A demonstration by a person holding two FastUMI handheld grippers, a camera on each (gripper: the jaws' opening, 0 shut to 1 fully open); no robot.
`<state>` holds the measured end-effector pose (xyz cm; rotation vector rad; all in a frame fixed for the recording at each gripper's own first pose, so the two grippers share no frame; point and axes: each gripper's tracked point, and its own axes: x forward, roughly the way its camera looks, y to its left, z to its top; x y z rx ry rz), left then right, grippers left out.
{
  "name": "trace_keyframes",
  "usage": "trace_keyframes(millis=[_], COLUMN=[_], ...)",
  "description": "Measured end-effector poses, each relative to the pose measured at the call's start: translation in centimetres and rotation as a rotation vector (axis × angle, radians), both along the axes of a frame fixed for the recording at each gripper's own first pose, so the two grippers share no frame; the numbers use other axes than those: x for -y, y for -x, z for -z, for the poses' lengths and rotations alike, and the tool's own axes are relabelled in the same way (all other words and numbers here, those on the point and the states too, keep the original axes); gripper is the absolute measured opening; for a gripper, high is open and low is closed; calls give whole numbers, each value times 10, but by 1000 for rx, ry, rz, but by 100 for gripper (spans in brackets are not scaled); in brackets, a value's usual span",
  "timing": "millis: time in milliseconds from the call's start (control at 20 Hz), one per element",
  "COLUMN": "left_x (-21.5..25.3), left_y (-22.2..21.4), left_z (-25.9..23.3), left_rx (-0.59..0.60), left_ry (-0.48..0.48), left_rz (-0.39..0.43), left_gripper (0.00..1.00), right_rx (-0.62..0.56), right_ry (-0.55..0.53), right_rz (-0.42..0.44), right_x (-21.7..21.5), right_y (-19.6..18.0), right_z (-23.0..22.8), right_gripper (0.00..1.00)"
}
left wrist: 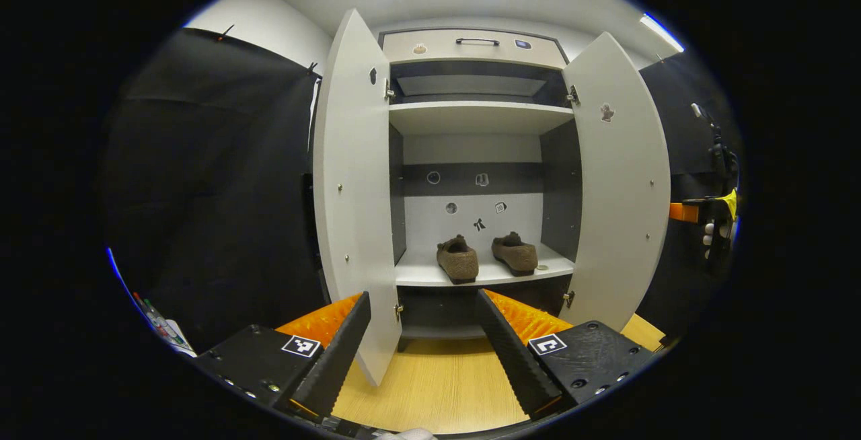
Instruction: Grab one shoe with the right hand and put it into the shoe cabinet, grab the other shoe with the left hand and put it into the shoe cabinet; then close the right door with the right hand and the left door with the left hand.
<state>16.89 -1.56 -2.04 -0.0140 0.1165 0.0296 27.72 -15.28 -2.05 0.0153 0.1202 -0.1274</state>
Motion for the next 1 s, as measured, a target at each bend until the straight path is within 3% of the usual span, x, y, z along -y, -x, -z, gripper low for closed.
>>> trace_keyframes(millis=[50, 100, 200, 650, 700, 750, 1000], left_x=[-3, -7, -13, -31, -36, -39, -73], left_y=[0, 0, -4, -11, -12, -12, -18], left_z=[0, -1, -1, 3, 3, 4, 4], left_rx=[1, 3, 4, -14, -15, -15, -23], left_ry=[-5, -11, -12, -30, -39, -43, -36], left_rz=[-6, -11, -12, 27, 26, 24, -7], left_gripper=[96, 96, 96, 96, 96, 96, 96], right_rx=[2, 0, -3, 11, 7, 3, -51], right_ry=[0, 6, 3, -24, -36, -47, -25], right_rz=[5, 8, -11, -215, -226, -234, -268], right_x=[-2, -5, -21, -146, -152, -160, -186], right_y=[0, 1, 4, -9, -9, -6, 24], right_z=[-1, -1, 0, 7, 9, 12, 37], right_gripper=[94, 88, 94, 94, 89, 98, 99])
